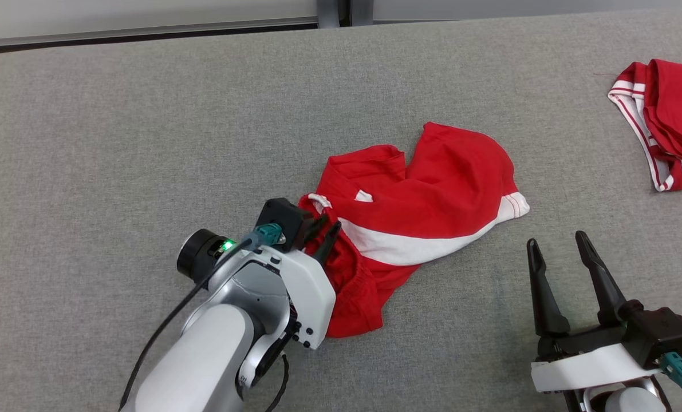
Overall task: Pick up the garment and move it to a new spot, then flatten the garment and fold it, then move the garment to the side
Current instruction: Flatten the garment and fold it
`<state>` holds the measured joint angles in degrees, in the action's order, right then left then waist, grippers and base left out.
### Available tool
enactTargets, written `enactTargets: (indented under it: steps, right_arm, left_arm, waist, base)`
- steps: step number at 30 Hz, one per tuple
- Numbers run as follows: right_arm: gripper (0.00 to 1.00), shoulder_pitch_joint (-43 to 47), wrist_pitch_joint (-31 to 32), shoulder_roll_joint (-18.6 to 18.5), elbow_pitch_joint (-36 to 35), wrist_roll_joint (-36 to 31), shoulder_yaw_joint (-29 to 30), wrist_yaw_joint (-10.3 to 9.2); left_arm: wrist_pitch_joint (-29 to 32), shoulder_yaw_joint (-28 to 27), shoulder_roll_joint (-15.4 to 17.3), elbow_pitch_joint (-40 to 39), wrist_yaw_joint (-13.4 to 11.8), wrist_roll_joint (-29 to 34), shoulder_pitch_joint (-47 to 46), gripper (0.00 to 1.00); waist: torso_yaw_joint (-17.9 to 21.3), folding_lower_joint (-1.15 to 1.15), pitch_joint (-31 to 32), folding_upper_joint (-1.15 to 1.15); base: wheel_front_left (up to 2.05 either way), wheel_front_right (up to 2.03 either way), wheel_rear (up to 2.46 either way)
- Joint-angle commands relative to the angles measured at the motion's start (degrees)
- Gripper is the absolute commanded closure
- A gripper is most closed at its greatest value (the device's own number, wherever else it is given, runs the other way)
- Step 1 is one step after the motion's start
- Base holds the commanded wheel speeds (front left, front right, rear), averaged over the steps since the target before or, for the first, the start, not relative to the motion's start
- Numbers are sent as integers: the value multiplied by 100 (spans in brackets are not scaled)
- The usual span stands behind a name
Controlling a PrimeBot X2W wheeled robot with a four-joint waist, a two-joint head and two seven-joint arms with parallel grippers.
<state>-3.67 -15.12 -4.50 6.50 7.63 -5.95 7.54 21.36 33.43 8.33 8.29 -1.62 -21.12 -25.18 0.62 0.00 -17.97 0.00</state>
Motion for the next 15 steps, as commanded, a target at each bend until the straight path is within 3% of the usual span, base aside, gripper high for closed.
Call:
enactTargets:
  steps: [1, 3, 12, 13, 15]
  right_arm:
    - [0, -81, -1, 4, 0, 22, -14, -11]
    - [0, -126, -1, 4, 13, 27, -53, -11]
    - [0, -194, 0, -35, 39, 72, -81, -11]
    - [0, -203, 0, -38, 35, 72, -65, -11]
    - [0, -221, 0, -35, 27, 67, -51, -11]
  left_arm:
    - [11, -97, -25, 53, 9, -126, -99, 69]
    - [29, -181, -81, 140, 44, -272, -194, 84]
    - [183, -339, -88, 706, 117, -521, -569, 84]
    - [211, -331, -66, 777, 147, -514, -612, 88]
    - [267, -312, -20, 931, 160, -486, -673, 87]
  waist:
    - [15, 0, -17, 0]
    - [41, 0, -48, 0]
    - [161, 0, -132, 0]
    - [175, 0, -139, 0]
    - [198, 0, -148, 0]
  base:
    - [0, 0, 0]
    - [0, 0, 0]
    - [0, 0, 0]
    - [0, 0, 0]
    - [0, 0, 0]
